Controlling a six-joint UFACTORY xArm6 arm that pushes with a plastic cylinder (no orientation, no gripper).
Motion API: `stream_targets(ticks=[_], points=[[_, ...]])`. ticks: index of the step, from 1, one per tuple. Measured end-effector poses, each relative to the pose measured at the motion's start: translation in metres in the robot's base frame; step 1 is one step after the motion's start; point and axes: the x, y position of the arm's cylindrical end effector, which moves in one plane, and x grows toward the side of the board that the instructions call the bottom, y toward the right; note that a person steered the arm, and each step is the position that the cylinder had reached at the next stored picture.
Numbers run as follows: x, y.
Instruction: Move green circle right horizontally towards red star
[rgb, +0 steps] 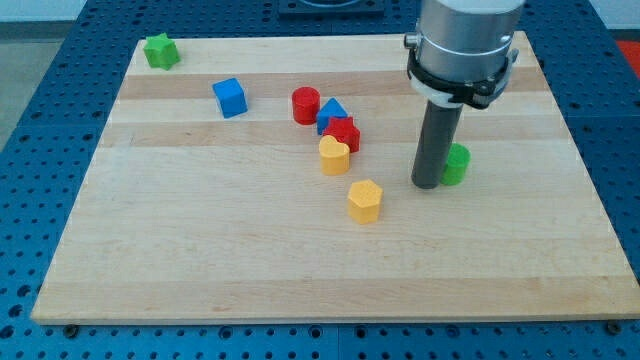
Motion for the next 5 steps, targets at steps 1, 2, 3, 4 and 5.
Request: stream_targets(ticks=[1,2,3,4,5], points=[[0.007,0.032],[0.007,0.062],[-0.041,0.074],[-0.056,0.067],[-0.019,0.067]])
